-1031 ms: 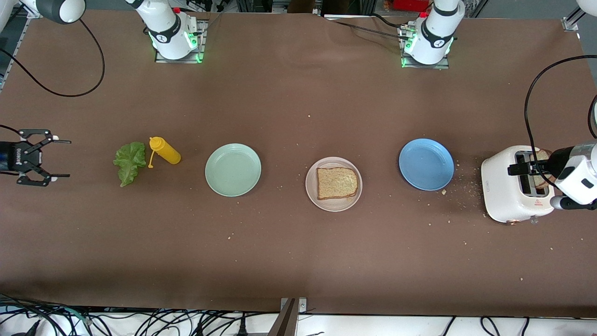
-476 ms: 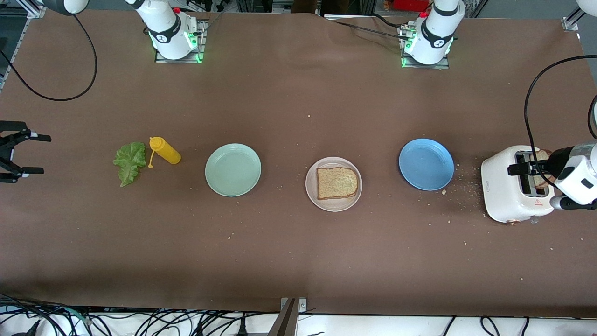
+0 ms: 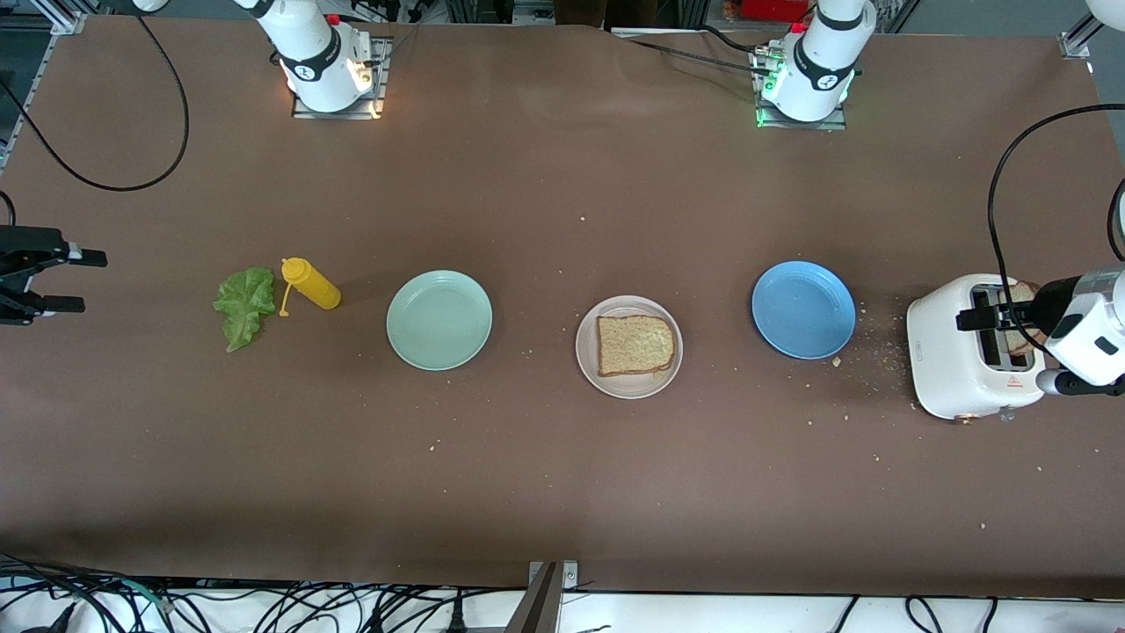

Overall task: Make sandwich in beige plate with both arms
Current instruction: 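Open the right gripper and draw it back from the mustard bottle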

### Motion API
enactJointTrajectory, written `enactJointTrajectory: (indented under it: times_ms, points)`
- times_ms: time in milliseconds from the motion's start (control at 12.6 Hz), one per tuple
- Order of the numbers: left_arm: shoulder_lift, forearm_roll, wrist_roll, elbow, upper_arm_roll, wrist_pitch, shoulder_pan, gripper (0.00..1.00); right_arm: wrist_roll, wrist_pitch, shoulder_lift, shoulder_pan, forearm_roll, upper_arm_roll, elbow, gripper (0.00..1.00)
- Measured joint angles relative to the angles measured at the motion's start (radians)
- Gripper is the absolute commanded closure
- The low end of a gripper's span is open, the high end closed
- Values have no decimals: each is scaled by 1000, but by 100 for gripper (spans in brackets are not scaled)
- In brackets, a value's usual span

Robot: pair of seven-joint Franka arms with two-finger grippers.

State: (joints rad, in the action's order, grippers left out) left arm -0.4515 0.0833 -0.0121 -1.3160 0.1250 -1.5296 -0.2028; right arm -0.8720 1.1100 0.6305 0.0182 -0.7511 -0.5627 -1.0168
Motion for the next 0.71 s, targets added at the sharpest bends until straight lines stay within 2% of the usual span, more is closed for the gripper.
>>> enactJointTrajectory:
  times_ms: [159,238,397,555,714]
  points:
    - [0,0,0,0,0,0,0,0,96,1,-2,21,46,4,14,0]
    - [0,0,0,0,0,0,0,0,154,2,-11,22,91,27,26,0]
    - [0,0,0,0,0,0,0,0,285,24,-59,13,267,153,35,0]
    - [0,0,0,0,0,0,0,0,432,46,-105,-22,477,331,34,0]
    - [0,0,0,0,0,0,0,0,568,81,-137,-45,618,441,-7,0]
